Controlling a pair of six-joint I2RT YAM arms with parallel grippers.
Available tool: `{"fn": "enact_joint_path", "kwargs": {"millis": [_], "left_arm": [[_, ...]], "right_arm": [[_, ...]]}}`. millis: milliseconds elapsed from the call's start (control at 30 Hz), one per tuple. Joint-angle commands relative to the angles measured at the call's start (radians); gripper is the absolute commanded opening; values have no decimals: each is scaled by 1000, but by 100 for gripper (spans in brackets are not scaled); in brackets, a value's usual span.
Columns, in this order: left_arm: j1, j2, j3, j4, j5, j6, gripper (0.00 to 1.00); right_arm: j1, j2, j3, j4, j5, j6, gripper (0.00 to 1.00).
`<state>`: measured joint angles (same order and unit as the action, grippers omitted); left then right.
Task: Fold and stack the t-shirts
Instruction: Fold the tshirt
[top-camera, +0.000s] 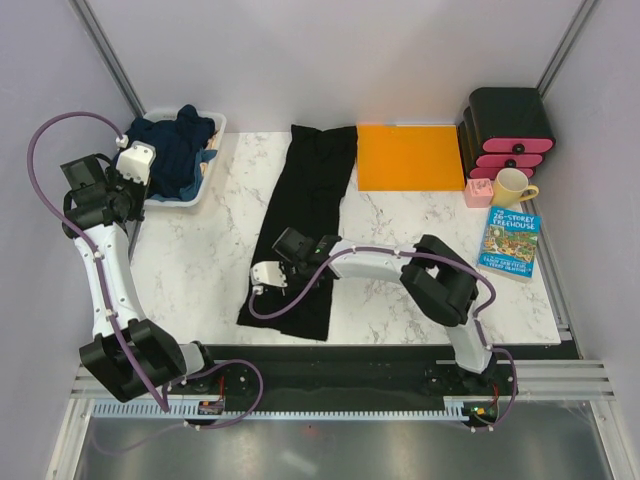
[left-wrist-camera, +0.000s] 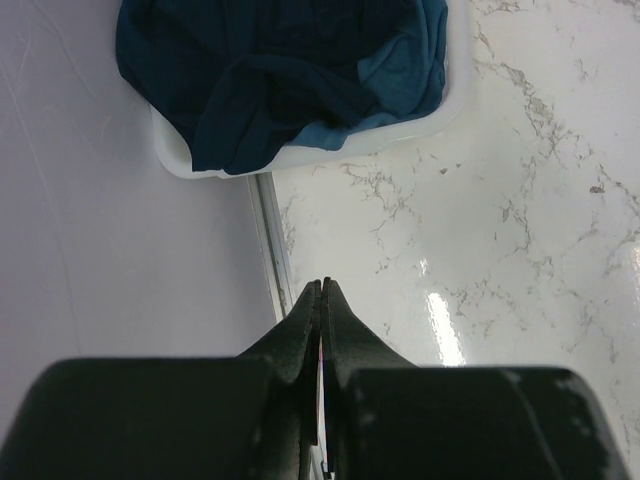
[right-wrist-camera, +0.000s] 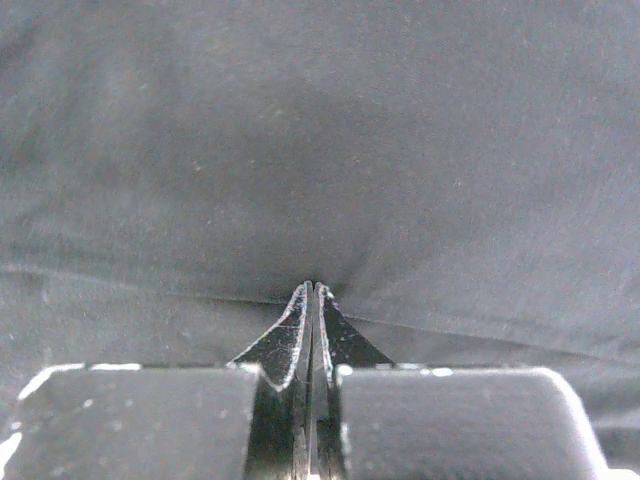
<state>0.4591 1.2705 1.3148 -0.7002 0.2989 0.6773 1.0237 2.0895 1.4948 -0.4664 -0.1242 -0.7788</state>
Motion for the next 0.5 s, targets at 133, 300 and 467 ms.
{"fn": "enact_joint_path", "kwargs": {"millis": [133,300,467], "left_arm": [[6,-8,38,21,74,-64,2],[6,-17,38,8,98,-71,2],[6,-37,27,-7,106,-42,2]], "right_arm": [[-25,-114,-229,-137,93,-39,0],[-30,-179,-183,-146,118,-40,44],[-22,-220,-24,-244,74,9,63]]}}
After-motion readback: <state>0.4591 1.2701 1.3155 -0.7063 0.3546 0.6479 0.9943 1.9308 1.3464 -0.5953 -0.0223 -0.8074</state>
